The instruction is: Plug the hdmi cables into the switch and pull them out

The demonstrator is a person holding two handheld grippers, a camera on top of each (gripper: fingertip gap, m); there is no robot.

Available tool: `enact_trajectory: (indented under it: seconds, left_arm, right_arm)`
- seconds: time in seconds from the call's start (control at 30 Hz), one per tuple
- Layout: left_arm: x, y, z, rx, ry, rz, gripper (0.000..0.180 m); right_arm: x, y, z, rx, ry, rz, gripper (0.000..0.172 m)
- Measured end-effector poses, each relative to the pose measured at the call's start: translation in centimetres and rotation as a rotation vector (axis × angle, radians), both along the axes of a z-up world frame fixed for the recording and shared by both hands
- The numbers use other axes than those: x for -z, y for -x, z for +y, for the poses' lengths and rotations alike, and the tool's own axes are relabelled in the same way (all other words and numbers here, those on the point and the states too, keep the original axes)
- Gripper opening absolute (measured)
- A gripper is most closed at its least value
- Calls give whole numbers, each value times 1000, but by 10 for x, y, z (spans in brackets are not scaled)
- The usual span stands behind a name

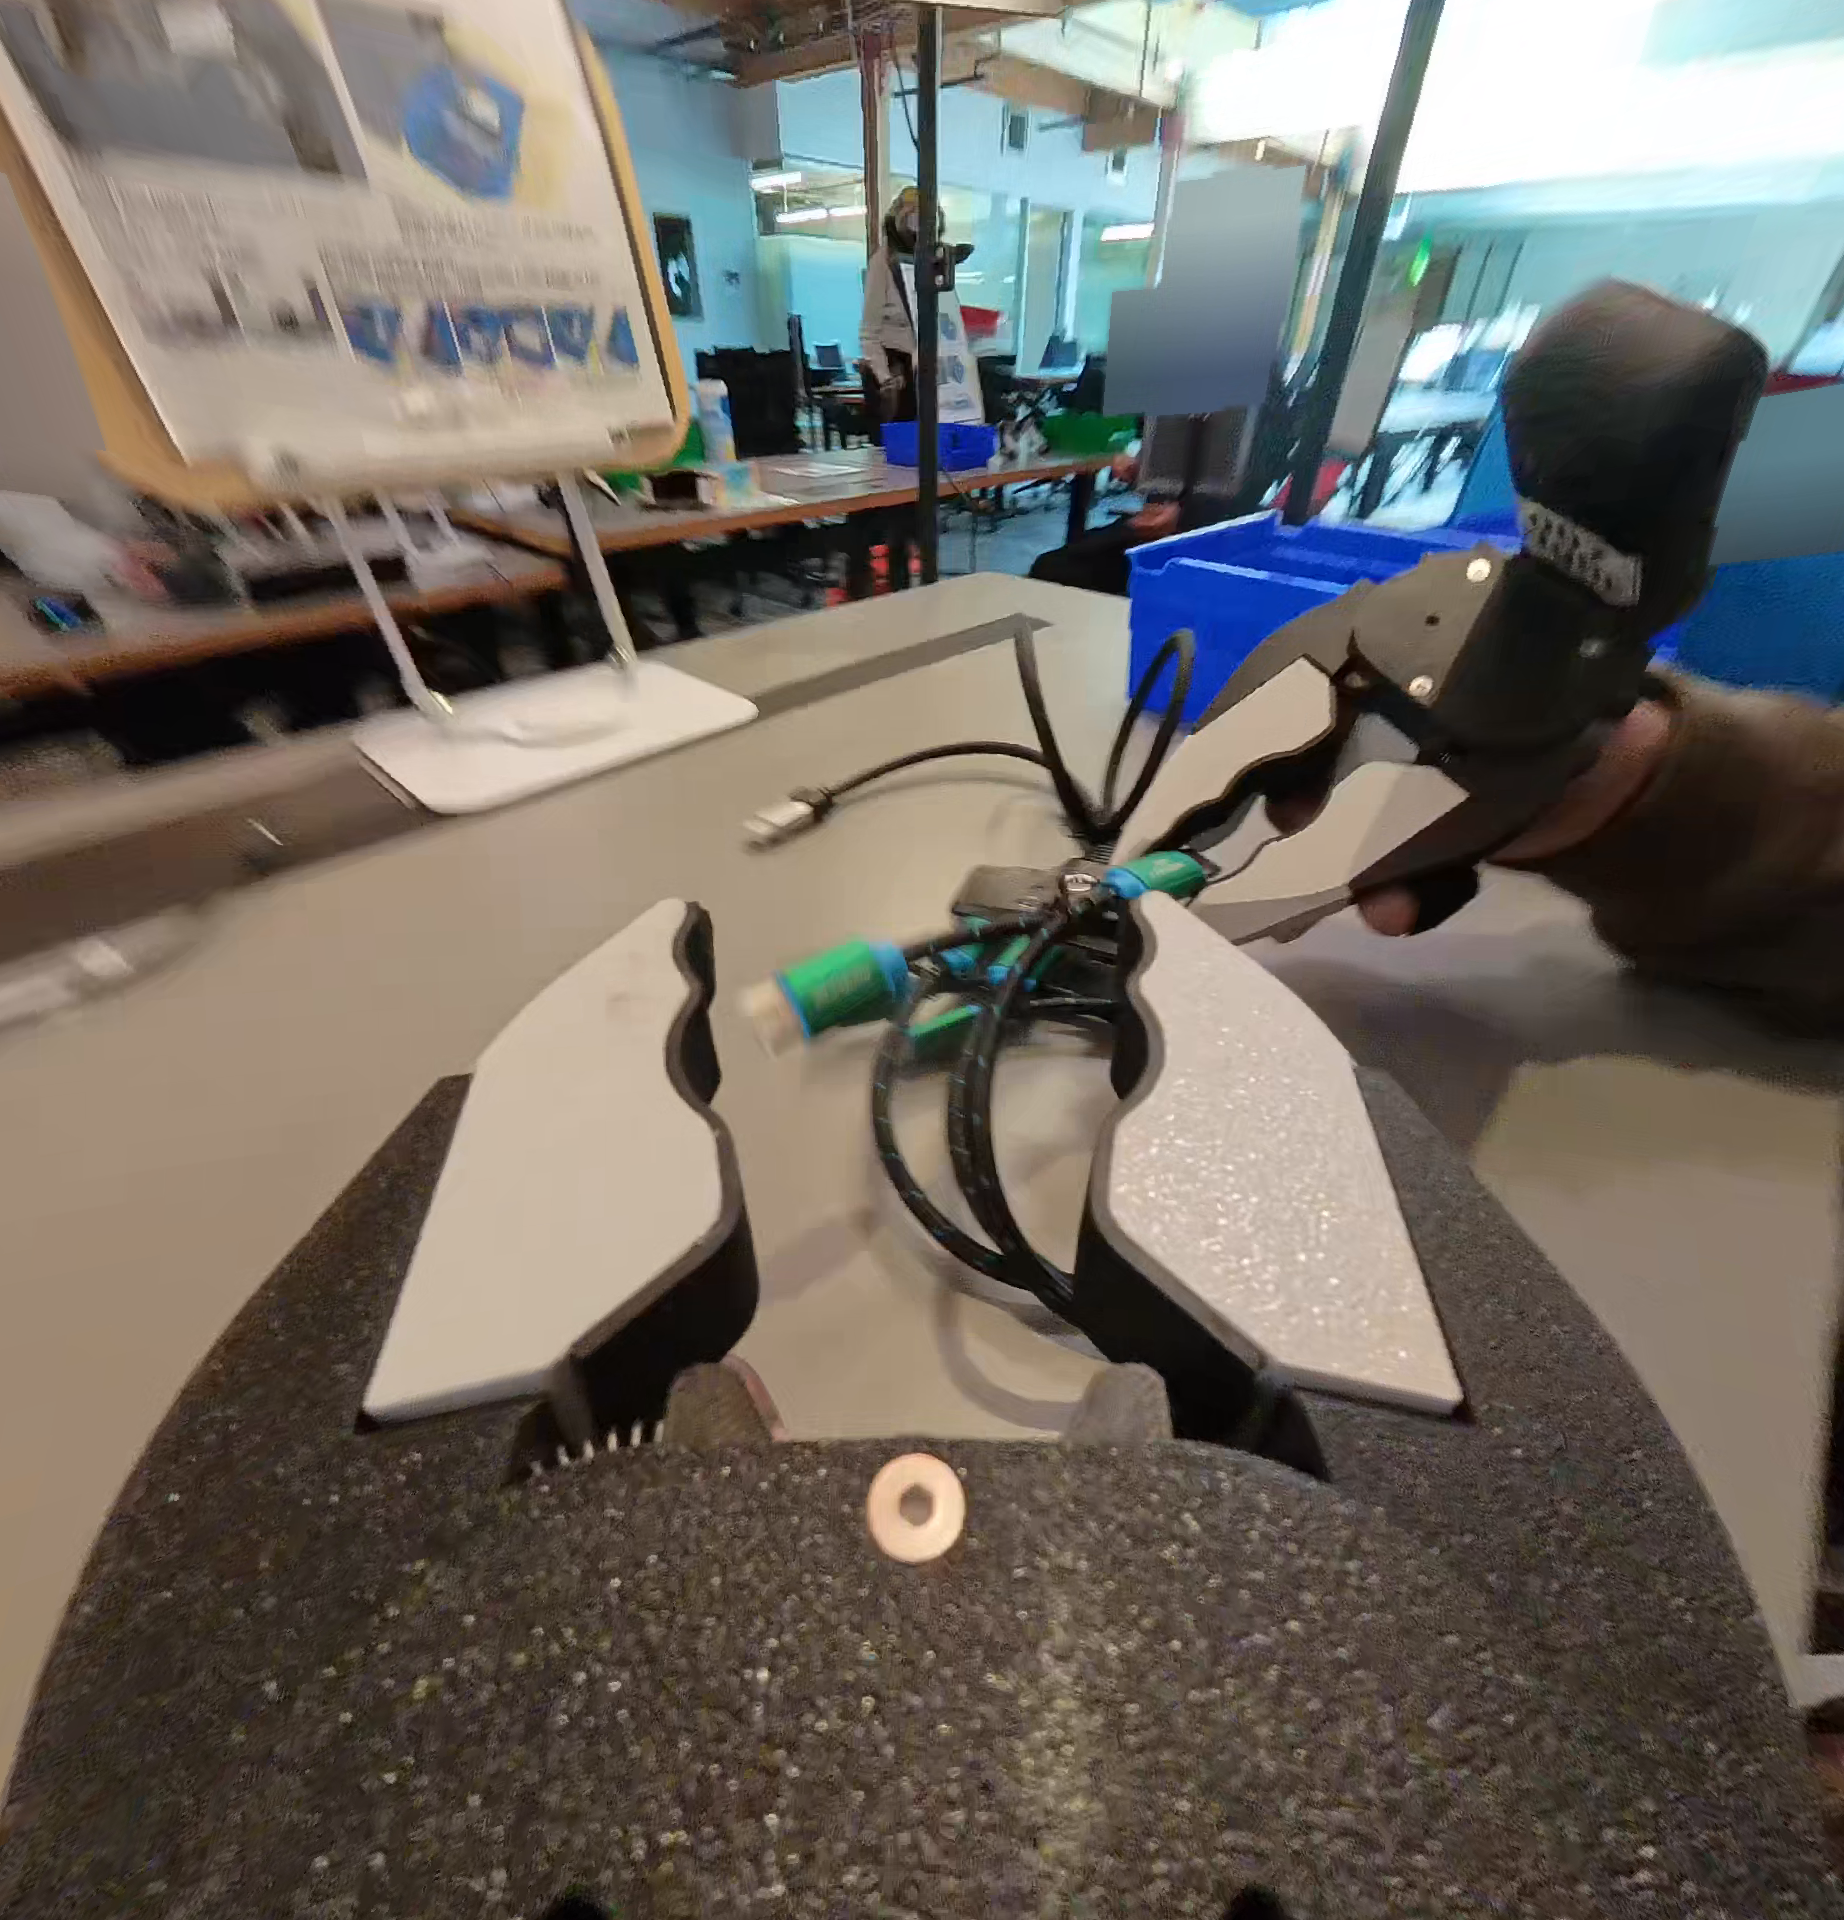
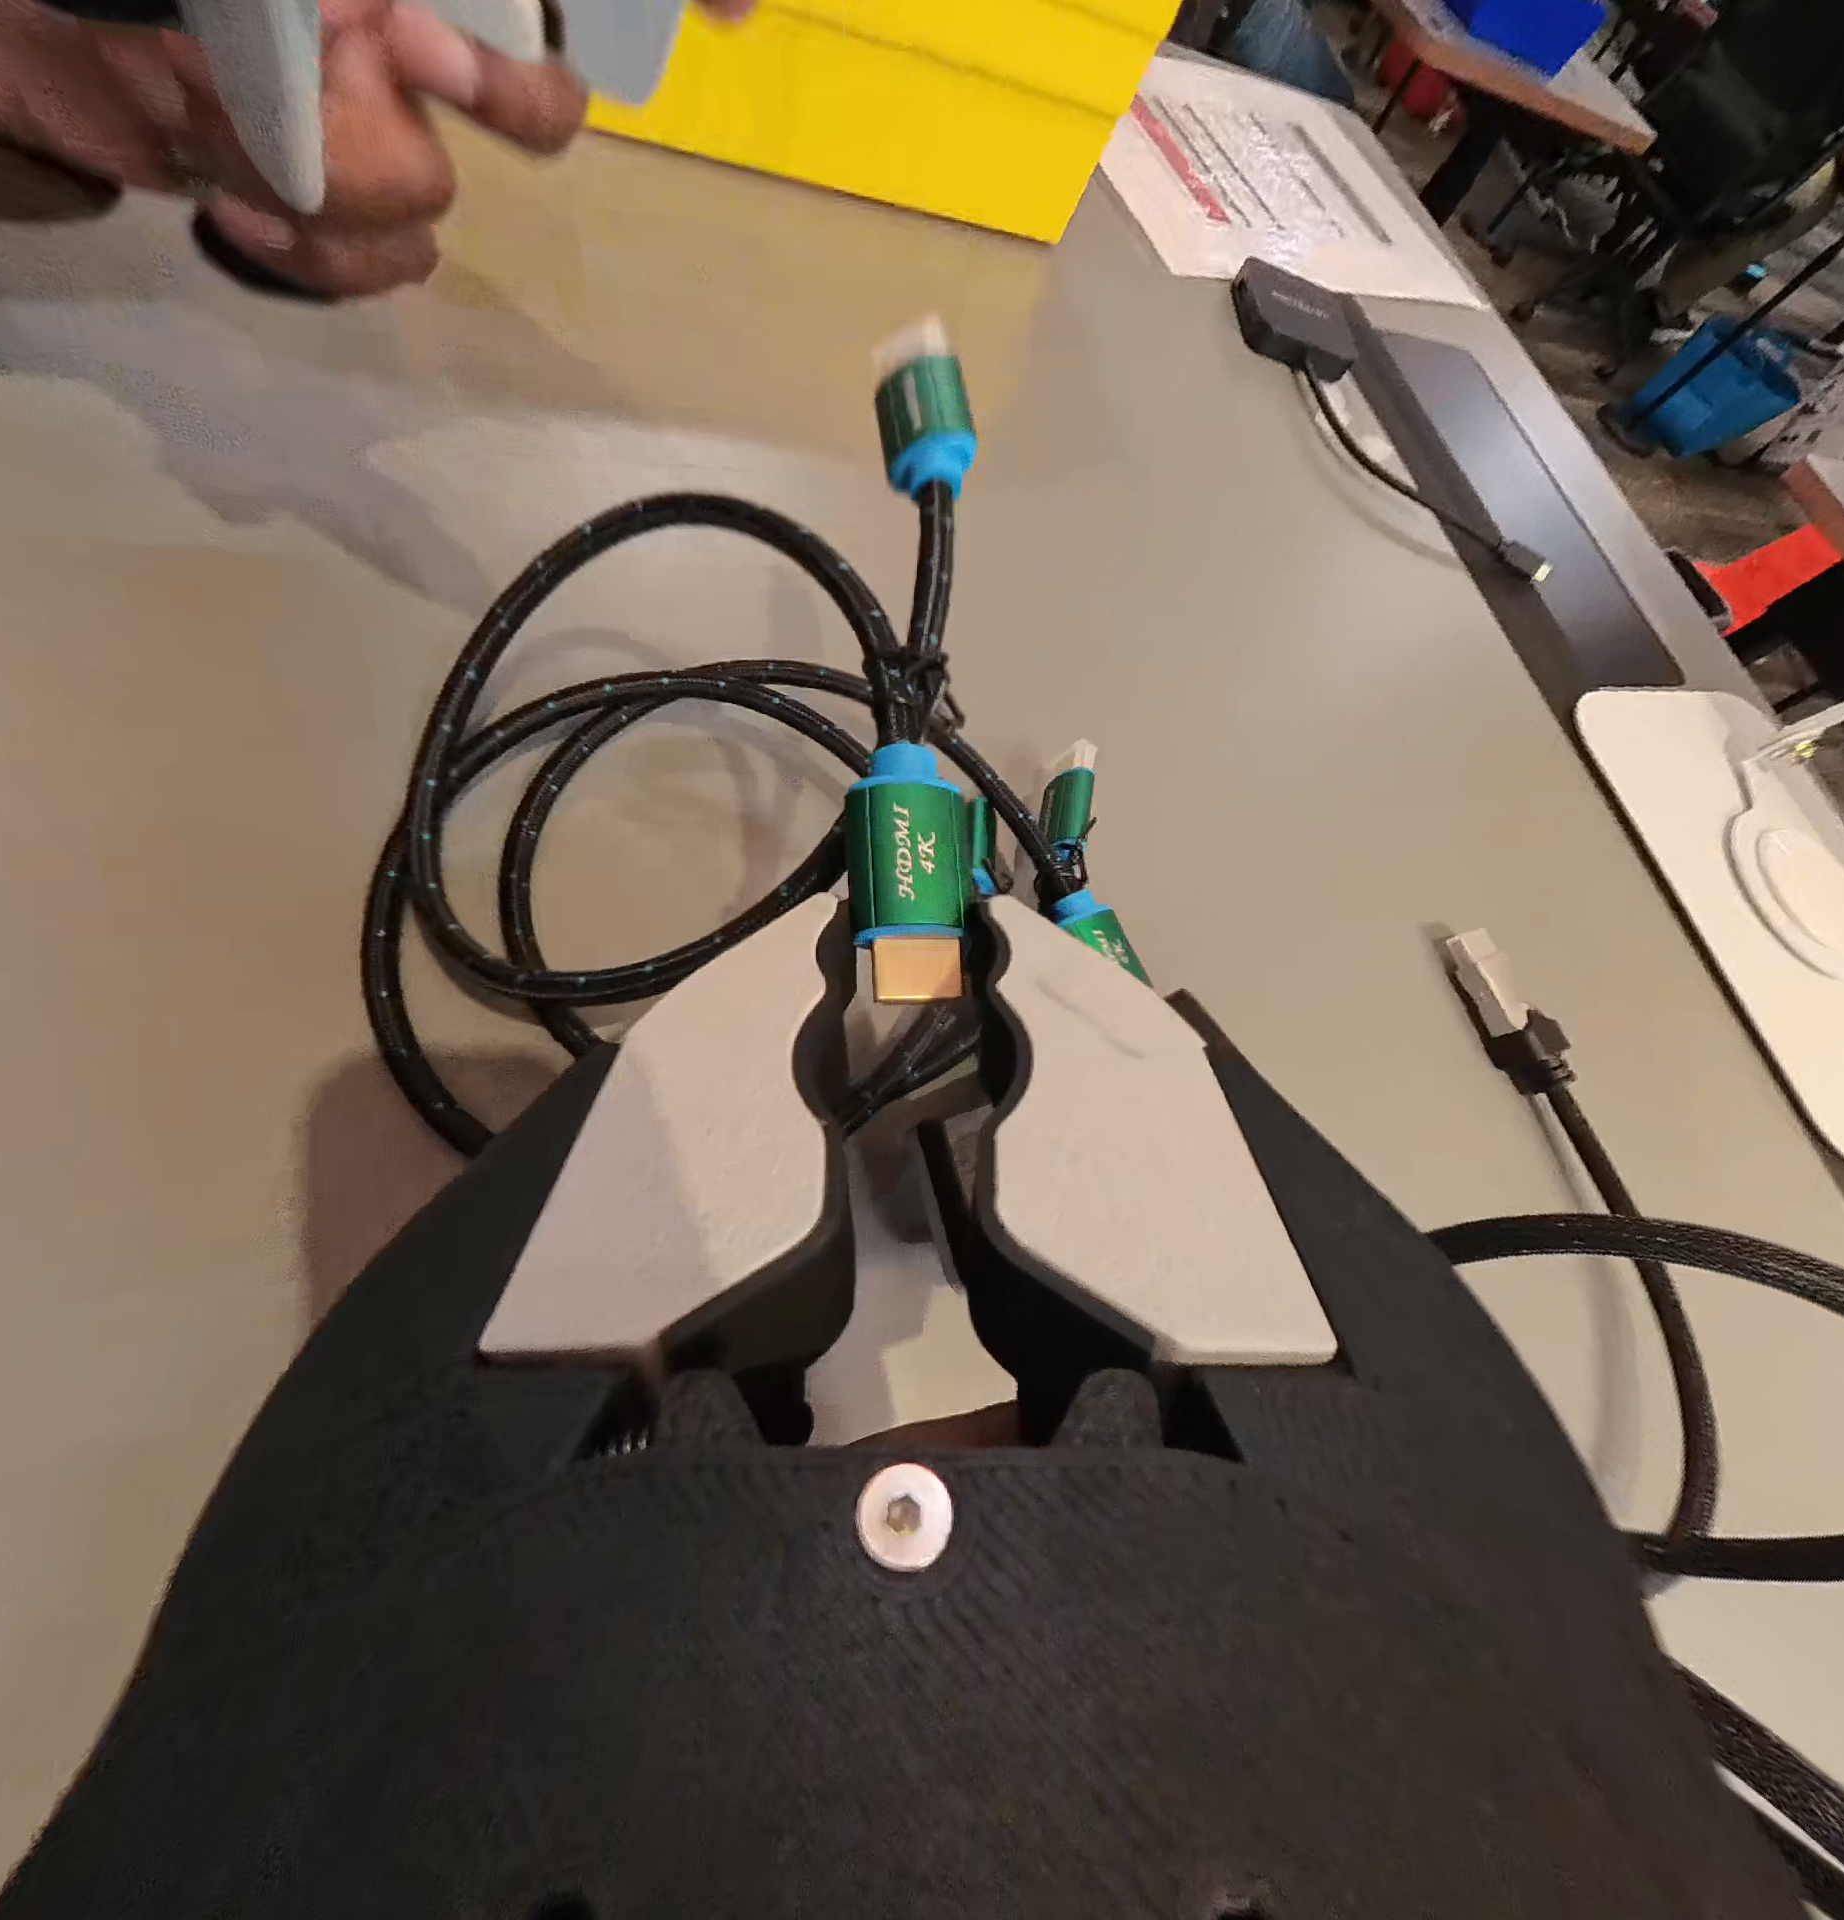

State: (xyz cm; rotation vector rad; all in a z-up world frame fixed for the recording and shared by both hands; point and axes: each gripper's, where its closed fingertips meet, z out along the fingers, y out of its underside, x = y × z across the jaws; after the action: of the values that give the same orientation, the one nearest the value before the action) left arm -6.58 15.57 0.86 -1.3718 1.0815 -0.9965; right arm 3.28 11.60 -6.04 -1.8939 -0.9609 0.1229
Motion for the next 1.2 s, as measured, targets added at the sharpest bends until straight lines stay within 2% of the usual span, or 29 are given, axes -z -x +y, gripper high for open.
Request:
enact_trajectory:
  seconds: [0.07, 0.13, 0.27, 0.37, 0.47, 0.57, 0.73, 0.8, 0.93, 1.1, 1.2]
  left_arm:
    - [-15, -8, -8, 30, -158, 64, 75]
    - [-16, -25, -22, 131, -265, 178, 74]
    - [29, -69, -32, 348, -444, 491, 68]
    - [66, -93, -38, 513, -389, 632, 59]
    - [75, -104, -45, 607, -295, 625, 49]
    - [76, -106, -47, 654, -200, 546, 34]
    - [83, -105, -44, 655, -88, 496, 26]
    - [85, -104, -41, 632, -122, 502, 20]
    - [87, -106, -41, 600, -188, 517, 20]
    - [98, -107, -32, 508, -253, 585, 19]
    - [103, -107, -29, 458, -285, 636, 18]
  right_arm:
    - [0, 3, 0, -12, 12, 9, 20]
    - [2, 6, 0, -20, 13, -1, 20]
    - [4, 9, 0, -26, 11, -11, 20]
    - [4, 5, 2, -10, 3, -8, 20]
    - [8, -3, 3, 11, 15, -8, 20]
    - [8, -6, 4, 16, 29, 31, 20]
    - [16, -6, 5, 16, 25, 5, 19]
    - [16, -6, 5, 15, 8, -19, 19]
    - [16, -10, 4, 15, -46, -90, 20]
    - [5, -35, 2, 13, -196, -276, 37]
    - [11, -54, -4, 4, -215, -390, 45]
